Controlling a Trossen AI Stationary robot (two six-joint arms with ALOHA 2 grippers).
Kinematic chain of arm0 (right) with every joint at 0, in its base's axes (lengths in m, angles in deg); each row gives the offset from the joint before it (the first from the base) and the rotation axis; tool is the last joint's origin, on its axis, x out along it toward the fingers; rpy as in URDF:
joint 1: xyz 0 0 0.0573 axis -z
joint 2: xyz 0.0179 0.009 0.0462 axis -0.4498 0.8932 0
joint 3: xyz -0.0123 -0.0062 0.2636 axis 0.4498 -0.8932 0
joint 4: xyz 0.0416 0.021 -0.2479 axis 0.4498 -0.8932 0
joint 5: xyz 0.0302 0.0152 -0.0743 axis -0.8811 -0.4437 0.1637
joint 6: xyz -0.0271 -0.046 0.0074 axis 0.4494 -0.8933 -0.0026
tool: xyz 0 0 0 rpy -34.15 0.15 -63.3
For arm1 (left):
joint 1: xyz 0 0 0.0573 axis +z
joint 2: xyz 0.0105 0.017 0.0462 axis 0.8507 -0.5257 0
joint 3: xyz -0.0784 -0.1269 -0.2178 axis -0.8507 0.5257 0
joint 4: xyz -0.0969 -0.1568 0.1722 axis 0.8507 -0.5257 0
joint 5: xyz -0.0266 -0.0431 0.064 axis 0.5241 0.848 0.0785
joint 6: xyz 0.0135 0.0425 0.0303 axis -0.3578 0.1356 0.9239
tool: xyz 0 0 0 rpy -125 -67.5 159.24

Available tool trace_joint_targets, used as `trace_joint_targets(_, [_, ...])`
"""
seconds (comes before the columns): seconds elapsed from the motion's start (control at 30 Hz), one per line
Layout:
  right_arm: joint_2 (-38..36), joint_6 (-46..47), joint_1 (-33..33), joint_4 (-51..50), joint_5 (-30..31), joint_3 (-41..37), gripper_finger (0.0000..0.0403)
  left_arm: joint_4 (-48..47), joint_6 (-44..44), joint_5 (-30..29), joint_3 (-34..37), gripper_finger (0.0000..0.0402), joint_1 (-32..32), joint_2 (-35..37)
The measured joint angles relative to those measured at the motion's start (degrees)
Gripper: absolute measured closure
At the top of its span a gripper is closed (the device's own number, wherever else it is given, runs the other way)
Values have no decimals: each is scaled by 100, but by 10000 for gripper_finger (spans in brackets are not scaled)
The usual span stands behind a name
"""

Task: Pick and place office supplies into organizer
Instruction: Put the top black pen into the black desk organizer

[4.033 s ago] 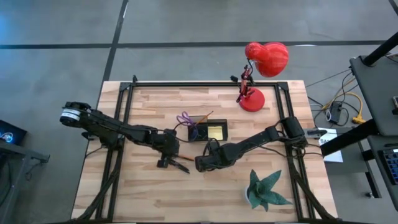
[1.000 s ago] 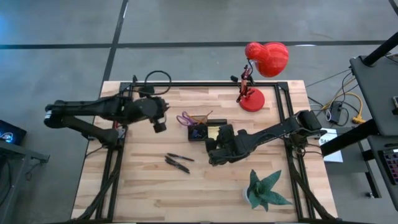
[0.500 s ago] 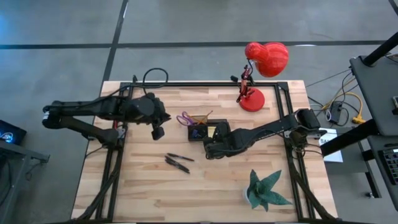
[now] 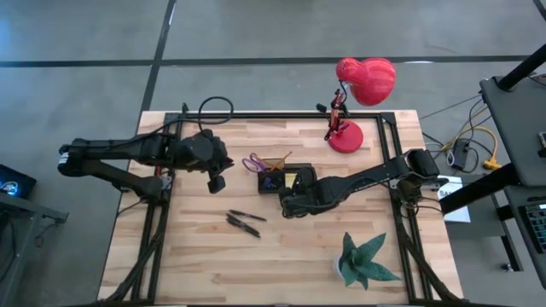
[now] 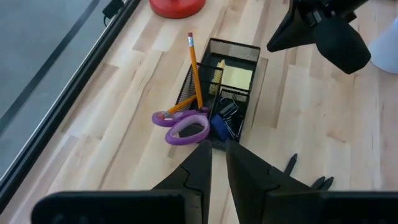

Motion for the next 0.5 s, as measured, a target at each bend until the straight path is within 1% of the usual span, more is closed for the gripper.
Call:
trace_joint_targets(0.23, [0,-4,4,-3,2,-1,394,458,3,-9,150,367,0,3])
trace_joint_targets(0.5, [0,-72,11,-7,0,0,394,821,4,-9,166,367,0,0])
